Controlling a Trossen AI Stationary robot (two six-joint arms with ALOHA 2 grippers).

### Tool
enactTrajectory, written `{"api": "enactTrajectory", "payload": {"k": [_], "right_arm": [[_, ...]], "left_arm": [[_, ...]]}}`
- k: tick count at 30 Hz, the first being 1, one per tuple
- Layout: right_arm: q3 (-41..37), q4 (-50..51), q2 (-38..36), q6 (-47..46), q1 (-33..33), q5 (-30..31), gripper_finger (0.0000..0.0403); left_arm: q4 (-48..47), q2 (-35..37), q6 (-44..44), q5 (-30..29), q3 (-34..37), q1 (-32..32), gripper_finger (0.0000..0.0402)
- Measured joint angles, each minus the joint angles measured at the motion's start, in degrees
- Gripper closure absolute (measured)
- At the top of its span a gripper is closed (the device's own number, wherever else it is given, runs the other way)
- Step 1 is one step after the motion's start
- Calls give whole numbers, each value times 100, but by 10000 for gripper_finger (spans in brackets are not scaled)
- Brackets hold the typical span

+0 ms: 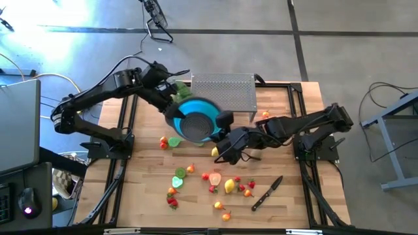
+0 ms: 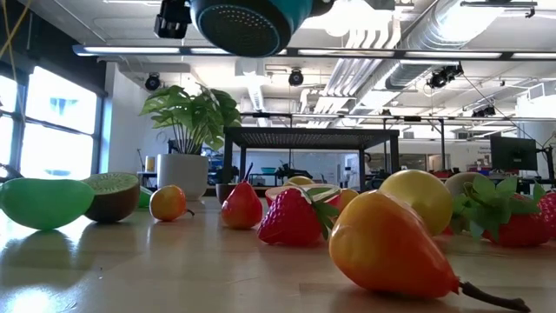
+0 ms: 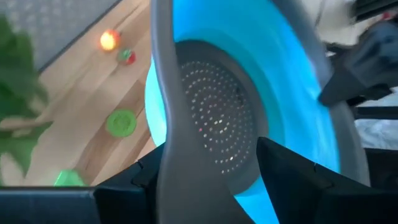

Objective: Pick & Place Fruit
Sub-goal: Put the blue bowl on the shelf

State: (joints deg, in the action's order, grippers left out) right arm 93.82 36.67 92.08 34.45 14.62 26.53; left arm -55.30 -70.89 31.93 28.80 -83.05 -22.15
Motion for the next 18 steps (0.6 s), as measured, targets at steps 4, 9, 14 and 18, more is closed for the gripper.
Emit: {"api": "enactTrajectory", "payload": {"k": [4,9,14,18], "right_arm": [[2,52,1,-34,33,86,387],[2,134,5,-24,109,518,387],[2,370,5,5,120,850,387],[2,399,5,-102,122,855,387]], "left_arm": [[168,68,129,-87,-4,-2,201],[-208,79,134,-474,-293,2,201],[-476,77,286,-1111,-652,2,201],[-744,77,286,-1384,-883,2,201]]}}
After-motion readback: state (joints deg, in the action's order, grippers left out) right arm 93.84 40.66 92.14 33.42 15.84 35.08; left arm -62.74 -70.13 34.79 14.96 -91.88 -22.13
